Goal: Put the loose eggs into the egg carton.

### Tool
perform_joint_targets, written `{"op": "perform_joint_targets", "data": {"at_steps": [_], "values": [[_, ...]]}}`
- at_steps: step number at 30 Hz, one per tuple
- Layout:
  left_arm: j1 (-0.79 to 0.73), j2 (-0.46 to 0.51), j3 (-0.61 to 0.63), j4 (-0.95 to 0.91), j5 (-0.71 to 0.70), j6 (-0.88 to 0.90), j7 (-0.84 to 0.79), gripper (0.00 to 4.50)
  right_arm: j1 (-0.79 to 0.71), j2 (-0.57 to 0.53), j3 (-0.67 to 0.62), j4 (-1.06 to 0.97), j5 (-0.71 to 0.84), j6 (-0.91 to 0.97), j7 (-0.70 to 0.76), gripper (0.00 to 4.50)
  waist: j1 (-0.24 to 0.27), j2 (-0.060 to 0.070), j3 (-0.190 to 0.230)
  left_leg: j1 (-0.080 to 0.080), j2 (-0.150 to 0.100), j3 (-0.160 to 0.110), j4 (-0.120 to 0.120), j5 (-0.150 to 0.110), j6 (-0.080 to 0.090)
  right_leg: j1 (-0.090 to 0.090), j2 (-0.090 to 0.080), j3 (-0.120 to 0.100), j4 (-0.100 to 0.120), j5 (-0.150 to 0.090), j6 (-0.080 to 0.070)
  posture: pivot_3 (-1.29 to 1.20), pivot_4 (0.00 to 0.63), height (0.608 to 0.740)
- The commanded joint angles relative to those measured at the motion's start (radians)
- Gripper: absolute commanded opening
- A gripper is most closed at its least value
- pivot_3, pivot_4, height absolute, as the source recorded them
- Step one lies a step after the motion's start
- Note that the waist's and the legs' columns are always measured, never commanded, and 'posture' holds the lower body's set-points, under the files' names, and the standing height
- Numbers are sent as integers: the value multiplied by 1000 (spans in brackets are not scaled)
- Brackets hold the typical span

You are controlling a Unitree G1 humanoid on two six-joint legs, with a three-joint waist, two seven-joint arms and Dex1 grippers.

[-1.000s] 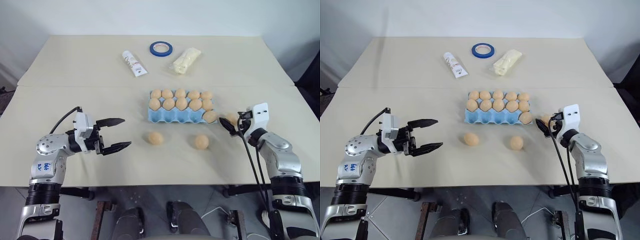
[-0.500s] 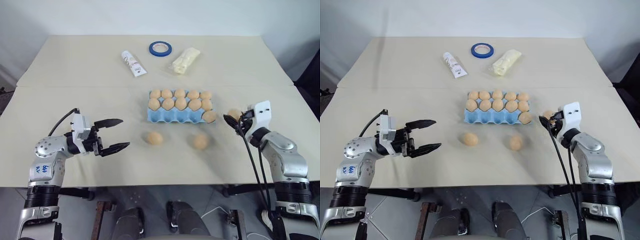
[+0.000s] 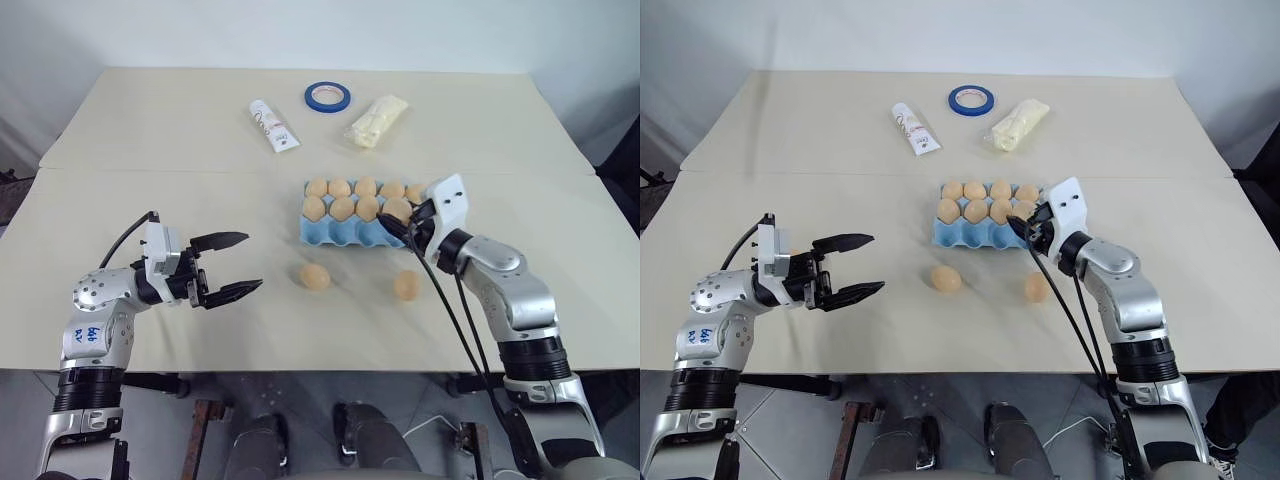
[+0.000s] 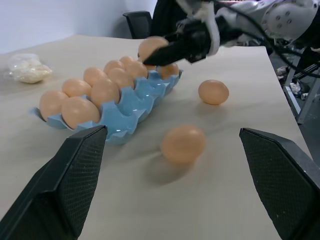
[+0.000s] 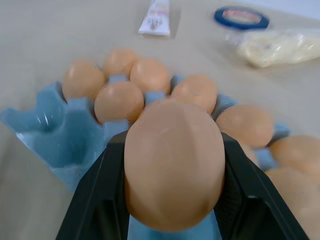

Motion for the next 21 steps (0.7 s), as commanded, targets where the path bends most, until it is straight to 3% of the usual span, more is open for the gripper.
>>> {"op": "perform_joint_targets", "data": {"at_steps": [1,6,7,13,21], "values": [[-16,-9,-3,-23,-14,-10,-2,4500,-13,-6,-9,-5,-13,-48,23,1695,0,0,0,-1,0,0,0,0,0,-1,0,0,0,0,0,0,150,740],[-18,-18,2,-22,-10,-15,6,4500,-6,-10,-18,0,-21,-61,34,1695,-4,0,0,-5,0,-2,1,0,0,-4,0,-2,2,0,0,0,150,740],[-17,-19,3,-23,-10,-16,8,4500,-5,-10,-19,2,-24,-67,36,2385,-4,0,0,-5,0,-2,1,0,0,-4,0,-2,2,0,0,0,150,740],[-16,-24,2,-27,-14,-11,13,4500,4,-16,-35,-41,-3,-40,53,4353,-3,0,0,-5,0,-2,2,0,0,-4,0,-2,3,0,0,0,150,740],[-28,-19,6,-5,-22,-2,2,4500,68,-81,-99,-184,66,-19,112,4436,1,0,0,-6,0,-4,2,0,0,-5,0,-3,2,0,0,0,150,740]]}}
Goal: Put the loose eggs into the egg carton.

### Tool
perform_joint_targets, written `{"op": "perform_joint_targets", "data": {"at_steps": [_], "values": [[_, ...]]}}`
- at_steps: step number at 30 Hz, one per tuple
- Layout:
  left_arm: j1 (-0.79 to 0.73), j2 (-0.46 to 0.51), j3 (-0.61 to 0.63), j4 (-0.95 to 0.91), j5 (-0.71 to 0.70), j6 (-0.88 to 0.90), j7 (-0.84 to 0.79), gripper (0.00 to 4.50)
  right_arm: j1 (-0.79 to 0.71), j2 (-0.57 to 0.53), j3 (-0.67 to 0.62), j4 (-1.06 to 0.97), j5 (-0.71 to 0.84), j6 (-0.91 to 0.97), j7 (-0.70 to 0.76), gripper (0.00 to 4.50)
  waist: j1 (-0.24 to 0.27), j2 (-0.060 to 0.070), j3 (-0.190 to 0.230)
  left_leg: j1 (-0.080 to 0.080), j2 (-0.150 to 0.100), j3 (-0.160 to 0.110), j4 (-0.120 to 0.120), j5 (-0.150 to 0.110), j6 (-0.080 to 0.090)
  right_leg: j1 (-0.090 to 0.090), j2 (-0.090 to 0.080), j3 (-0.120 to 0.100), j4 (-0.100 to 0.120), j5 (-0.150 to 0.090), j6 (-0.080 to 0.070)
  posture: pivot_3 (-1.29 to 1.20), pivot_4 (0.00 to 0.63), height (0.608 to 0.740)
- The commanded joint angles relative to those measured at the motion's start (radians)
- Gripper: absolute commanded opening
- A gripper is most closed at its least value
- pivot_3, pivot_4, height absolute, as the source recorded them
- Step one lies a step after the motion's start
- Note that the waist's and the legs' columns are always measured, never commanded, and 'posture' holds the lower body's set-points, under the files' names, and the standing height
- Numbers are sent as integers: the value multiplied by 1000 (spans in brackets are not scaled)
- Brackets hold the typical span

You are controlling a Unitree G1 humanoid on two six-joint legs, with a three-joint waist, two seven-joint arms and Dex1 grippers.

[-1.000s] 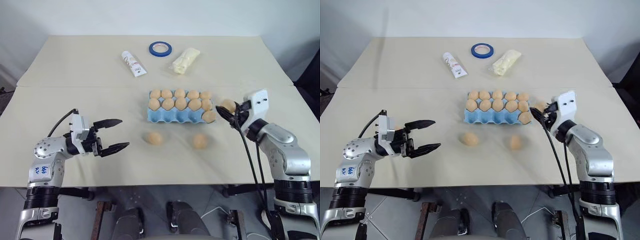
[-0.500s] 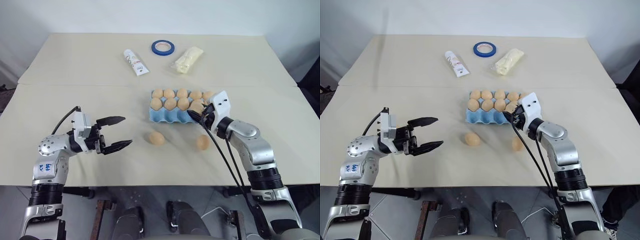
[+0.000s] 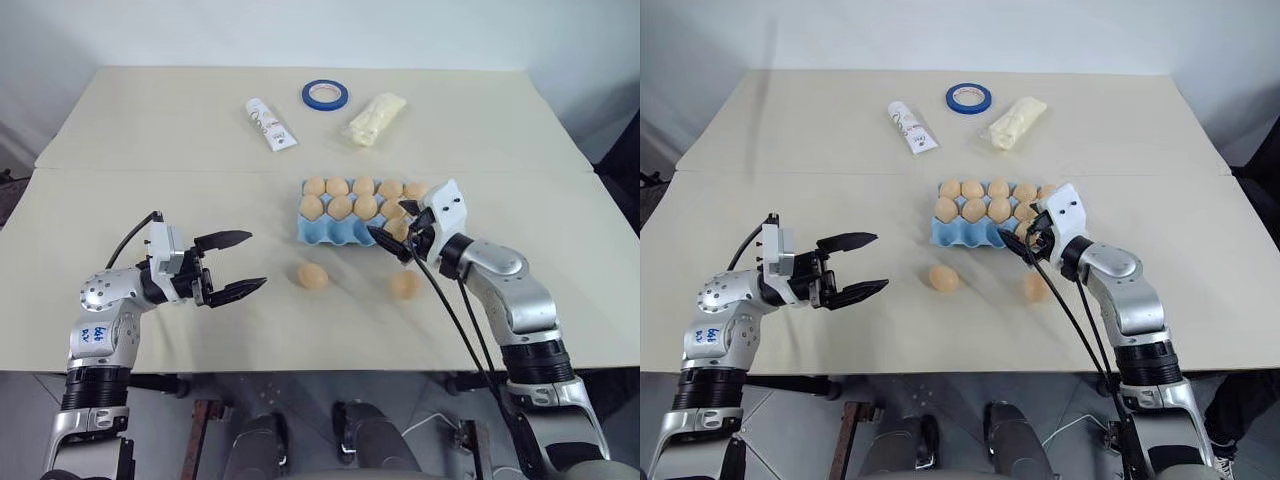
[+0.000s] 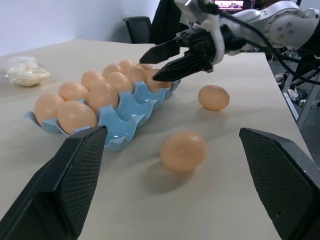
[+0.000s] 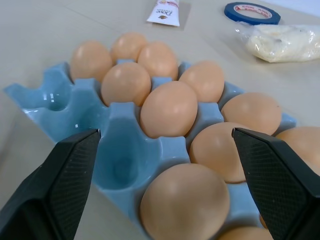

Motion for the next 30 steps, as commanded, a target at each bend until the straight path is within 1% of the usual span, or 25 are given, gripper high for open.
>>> {"op": "perform_joint_targets", "data": {"at_steps": [1,4,9,14,16,19,22,27,30], "values": [[-18,5,13,-5,-23,-5,-11,4500,45,-50,-89,-139,82,2,57,4436,0,0,0,0,0,0,0,0,0,0,0,0,0,0,0,0,150,740],[-19,7,25,21,-20,-17,-14,4500,121,-91,-150,-209,153,26,103,4436,2,0,0,0,0,-1,0,0,0,0,0,-1,-1,0,0,0,150,740],[-24,15,49,99,-12,-53,-26,4500,378,-200,-308,-294,289,36,263,4436,11,0,0,-1,0,-2,0,0,0,1,0,-2,-2,0,0,0,150,740],[-24,24,63,140,-21,-63,-52,4500,591,-280,-399,-302,299,-12,371,4436,10,0,0,1,0,-2,1,0,0,4,0,-1,-3,0,0,0,150,740],[-20,29,67,148,-26,-65,-74,4500,636,-291,-428,-319,312,-11,383,4436,5,0,0,3,0,-2,1,0,1,5,0,-1,-2,0,0,0,150,740],[-25,33,71,171,-26,-76,-104,4500,669,-288,-453,-346,330,-6,373,4436,1,0,0,5,0,-2,1,1,0,7,1,-1,-1,0,0,0,150,740],[-39,32,72,192,-32,-83,-139,4500,653,-256,-442,-386,339,-1,316,4436,0,0,0,7,0,-2,1,1,0,8,1,0,-1,0,0,0,150,740],[-48,38,70,193,-57,-62,-206,4500,580,-193,-370,-462,361,64,181,4436,1,-1,0,7,0,-2,1,1,0,8,0,0,0,0,0,0,150,740],[-30,41,66,190,-39,-99,-226,4500,536,-145,-284,-457,310,69,107,4436,1,-1,0,7,0,-2,0,1,-1,8,0,-1,-1,0,0,0,150,740]]}}
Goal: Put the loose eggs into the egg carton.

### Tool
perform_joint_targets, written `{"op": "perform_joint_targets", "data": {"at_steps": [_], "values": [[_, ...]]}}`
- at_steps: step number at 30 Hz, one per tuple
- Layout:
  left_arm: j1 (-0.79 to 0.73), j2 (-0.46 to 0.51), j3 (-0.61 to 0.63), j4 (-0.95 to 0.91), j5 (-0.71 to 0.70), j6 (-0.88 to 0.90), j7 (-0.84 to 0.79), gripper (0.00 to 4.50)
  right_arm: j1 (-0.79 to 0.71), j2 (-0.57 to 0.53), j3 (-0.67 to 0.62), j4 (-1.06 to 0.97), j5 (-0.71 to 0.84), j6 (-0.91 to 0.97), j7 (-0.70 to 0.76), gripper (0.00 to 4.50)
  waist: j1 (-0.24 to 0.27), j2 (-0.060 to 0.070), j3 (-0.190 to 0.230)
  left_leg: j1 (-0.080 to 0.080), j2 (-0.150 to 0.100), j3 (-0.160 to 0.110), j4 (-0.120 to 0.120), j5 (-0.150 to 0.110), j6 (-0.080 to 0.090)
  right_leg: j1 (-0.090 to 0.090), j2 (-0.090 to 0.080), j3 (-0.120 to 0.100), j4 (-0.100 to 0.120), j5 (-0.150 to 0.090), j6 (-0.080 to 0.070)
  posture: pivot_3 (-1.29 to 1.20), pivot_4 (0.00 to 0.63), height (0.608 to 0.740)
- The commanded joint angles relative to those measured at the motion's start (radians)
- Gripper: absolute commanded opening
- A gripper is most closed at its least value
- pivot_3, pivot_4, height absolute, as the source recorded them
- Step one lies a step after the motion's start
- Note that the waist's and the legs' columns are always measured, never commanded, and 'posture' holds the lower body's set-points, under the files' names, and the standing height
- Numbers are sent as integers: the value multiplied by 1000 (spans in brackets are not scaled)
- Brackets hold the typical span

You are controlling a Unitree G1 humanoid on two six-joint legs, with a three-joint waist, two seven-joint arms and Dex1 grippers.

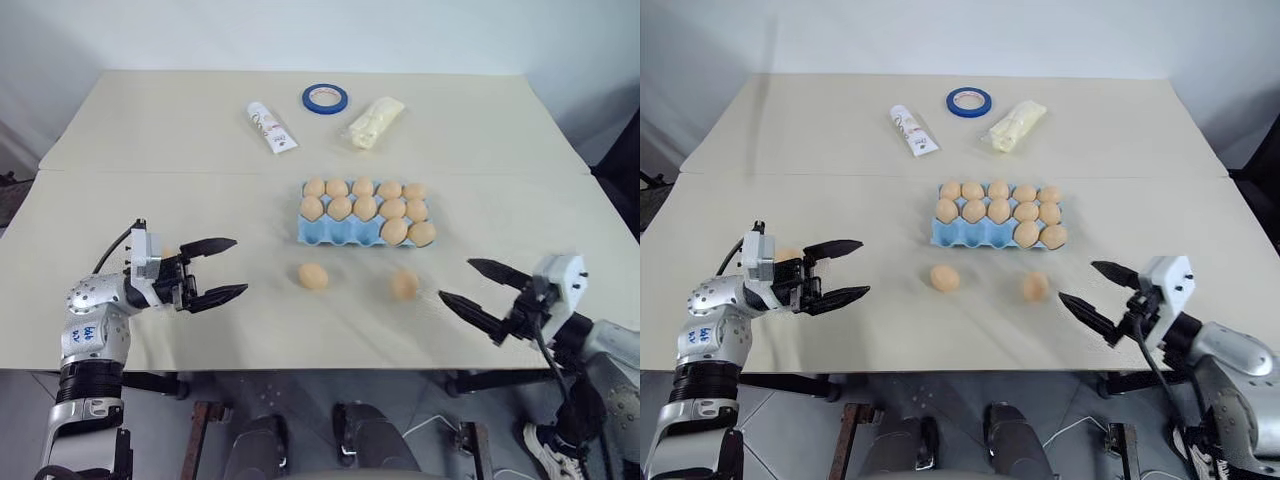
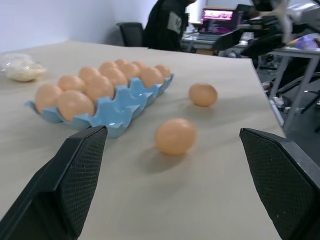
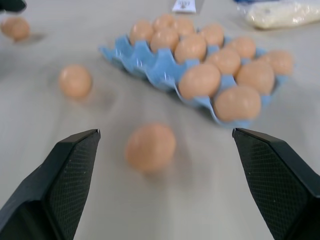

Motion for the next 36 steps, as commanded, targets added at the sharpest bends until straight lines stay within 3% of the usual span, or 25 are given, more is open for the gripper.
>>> {"op": "perform_joint_targets", "data": {"at_steps": [1,10,19,22,28,33,36], "values": [[11,11,17,-17,-12,-41,-21,4500,-34,48,91,-23,-39,8,-83,4436,1,0,0,0,0,0,0,0,0,0,0,0,0,0,0,0,150,740],[54,13,29,-61,-24,-45,2,4500,-120,112,275,90,-172,-12,-157,4436,0,0,0,0,0,0,-1,0,0,-1,-1,0,-1,0,-1,0,150,740],[79,7,35,-103,-31,-40,37,4500,-169,121,318,180,-263,-50,-168,4436,0,0,0,0,0,0,-1,0,0,-1,-1,0,-1,0,-1,0,150,740],[85,5,37,-112,-35,-38,48,4500,-165,125,293,174,-249,-43,-175,3906,0,0,0,0,0,0,-1,0,0,-1,-1,0,-1,-1,-1,0,150,740],[88,6,35,-120,-42,-35,55,4500,-151,117,277,148,-237,-41,-167,2086,0,0,0,0,0,0,-1,0,0,-1,-1,0,-1,0,-1,0,150,740],[82,7,34,-118,-46,-36,57,4500,-171,111,244,96,-211,-23,-169,1797,-1,0,0,0,0,0,-1,0,0,-1,-1,0,-1,-1,-1,0,150,740],[76,8,34,-118,-47,-35,62,4500,-286,120,228,61,-160,35,-195,1691,-6,0,0,0,0,0,-1,0,0,-1,-1,0,0,0,-1,0,150,740]]}}
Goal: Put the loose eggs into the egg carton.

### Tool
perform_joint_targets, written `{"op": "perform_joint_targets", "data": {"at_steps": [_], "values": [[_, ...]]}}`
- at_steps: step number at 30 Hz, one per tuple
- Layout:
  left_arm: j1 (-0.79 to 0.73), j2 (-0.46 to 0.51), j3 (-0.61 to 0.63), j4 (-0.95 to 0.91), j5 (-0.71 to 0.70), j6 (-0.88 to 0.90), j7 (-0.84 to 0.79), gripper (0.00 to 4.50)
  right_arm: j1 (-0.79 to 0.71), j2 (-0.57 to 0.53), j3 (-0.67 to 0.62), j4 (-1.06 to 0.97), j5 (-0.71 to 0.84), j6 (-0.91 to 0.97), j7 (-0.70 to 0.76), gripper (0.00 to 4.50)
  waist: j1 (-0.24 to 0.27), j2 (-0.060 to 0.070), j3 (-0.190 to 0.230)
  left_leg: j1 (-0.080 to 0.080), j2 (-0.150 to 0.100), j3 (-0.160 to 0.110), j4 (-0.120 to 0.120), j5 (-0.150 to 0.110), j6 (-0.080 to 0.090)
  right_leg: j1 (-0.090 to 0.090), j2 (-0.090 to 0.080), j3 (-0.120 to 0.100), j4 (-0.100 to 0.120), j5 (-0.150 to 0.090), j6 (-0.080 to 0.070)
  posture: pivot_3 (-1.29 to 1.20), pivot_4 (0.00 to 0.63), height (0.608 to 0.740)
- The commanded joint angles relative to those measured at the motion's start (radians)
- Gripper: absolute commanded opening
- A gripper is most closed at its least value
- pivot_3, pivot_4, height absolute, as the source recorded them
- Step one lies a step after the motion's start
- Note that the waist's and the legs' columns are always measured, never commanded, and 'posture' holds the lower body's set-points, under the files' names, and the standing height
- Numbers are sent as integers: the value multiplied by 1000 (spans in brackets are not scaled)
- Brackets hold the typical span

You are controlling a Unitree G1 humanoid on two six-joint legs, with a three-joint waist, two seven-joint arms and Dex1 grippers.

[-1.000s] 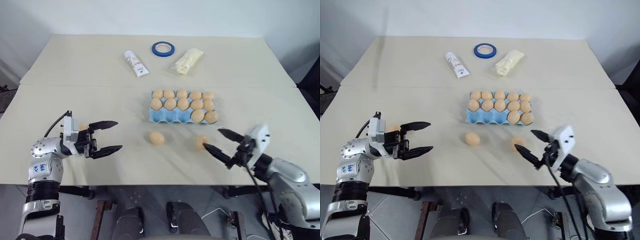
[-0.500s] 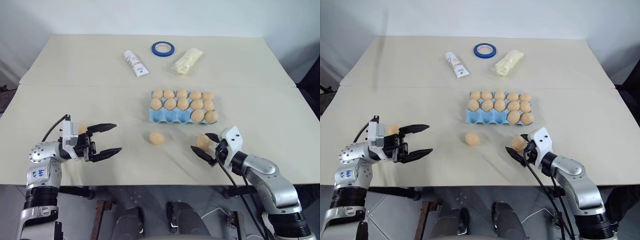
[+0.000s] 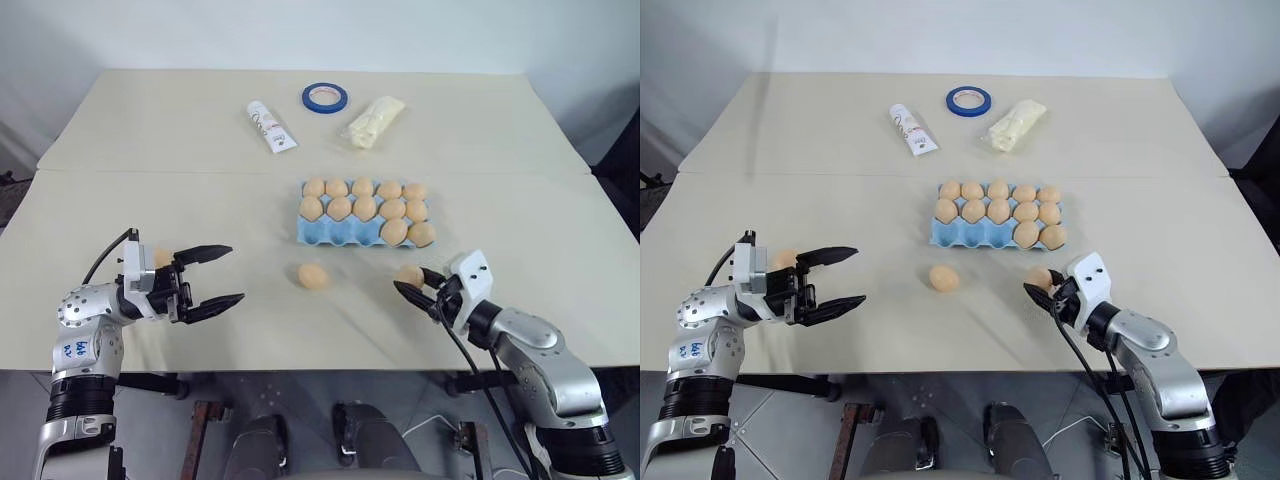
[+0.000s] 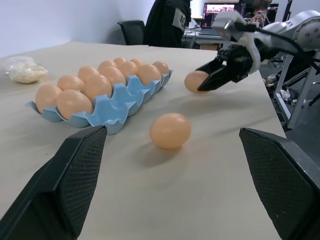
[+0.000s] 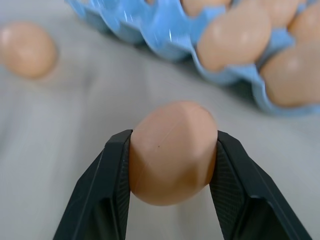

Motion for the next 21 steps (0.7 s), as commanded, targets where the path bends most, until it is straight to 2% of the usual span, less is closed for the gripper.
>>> {"op": "perform_joint_targets", "data": {"at_steps": [1,5,12,19,21], "values": [[-10,5,21,-31,-28,3,6,4500,-145,7,-49,-76,67,59,-39,1656,-3,0,0,0,0,0,1,0,0,0,0,1,1,0,0,0,150,740],[-13,2,19,-38,-30,3,14,4500,-258,47,-17,-61,89,101,-61,1641,1,0,0,1,0,-1,0,1,-1,0,0,-1,2,0,-1,0,150,740],[-5,2,25,-65,-35,-1,38,4500,-387,129,148,137,-70,8,-79,1633,2,0,0,-5,0,-1,0,0,-1,-5,0,-2,1,0,-2,0,150,740],[19,7,37,-92,-42,-2,58,4500,-468,169,158,323,-154,-75,-106,1633,-1,0,0,-8,0,-1,1,0,-1,-8,0,-2,3,0,-2,0,150,740],[26,7,40,-100,-43,-2,61,4500,-473,169,158,336,-160,-77,-95,2343,-1,0,0,-8,0,-1,1,0,-1,-9,0,-2,3,0,-2,0,150,740]]}}
